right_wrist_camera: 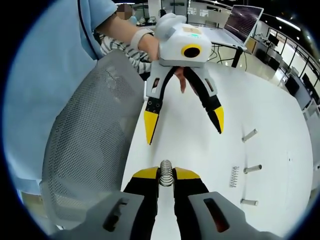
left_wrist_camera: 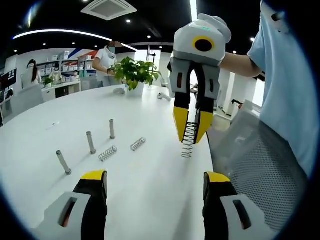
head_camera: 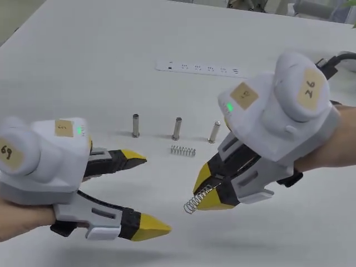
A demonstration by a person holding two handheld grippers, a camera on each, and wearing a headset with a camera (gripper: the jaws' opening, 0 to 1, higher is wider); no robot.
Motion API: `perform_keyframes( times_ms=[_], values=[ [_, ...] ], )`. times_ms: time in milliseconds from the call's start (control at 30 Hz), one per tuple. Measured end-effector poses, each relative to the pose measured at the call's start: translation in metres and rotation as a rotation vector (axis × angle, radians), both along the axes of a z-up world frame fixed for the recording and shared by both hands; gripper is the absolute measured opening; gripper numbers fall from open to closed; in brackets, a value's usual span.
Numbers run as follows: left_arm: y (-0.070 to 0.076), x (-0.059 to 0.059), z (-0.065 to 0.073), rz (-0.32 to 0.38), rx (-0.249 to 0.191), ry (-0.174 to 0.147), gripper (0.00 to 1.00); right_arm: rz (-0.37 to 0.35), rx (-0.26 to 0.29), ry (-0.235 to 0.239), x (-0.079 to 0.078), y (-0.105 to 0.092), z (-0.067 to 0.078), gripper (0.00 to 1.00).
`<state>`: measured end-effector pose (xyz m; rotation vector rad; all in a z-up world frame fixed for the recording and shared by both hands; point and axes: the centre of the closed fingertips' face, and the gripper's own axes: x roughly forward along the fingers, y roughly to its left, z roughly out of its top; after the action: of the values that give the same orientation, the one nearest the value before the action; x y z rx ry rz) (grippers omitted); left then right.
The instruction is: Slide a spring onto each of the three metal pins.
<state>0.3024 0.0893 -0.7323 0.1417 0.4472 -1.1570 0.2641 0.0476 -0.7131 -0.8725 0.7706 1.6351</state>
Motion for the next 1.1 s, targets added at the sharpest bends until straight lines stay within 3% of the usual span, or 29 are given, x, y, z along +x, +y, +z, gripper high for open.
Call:
perform_keyframes(
  times_ms=[367,700,800,1100],
  values=[
    [0.02,0.009,-0.003,0.132,-0.005,-0.006,0.98,0.006,-0.009,0.001,0.007,0.0,-0.002,0.07],
    [0.033,0.011,-0.006,0.185,-0.006,0.006,0.98,-0.004,-0.013,-0.024,0.038,0.004,0.001,0.07],
    [0.037,0.01,-0.01,0.182,0.022,0.002,0.98,0.002,-0.019,-0.03,0.045,0.007,0.001,0.07],
    [0.049,0.013,-0.011,0.225,0.015,0.006,0.98,0.014,-0.04,-0.048,0.072,0.011,0.002,0.07]
  ],
)
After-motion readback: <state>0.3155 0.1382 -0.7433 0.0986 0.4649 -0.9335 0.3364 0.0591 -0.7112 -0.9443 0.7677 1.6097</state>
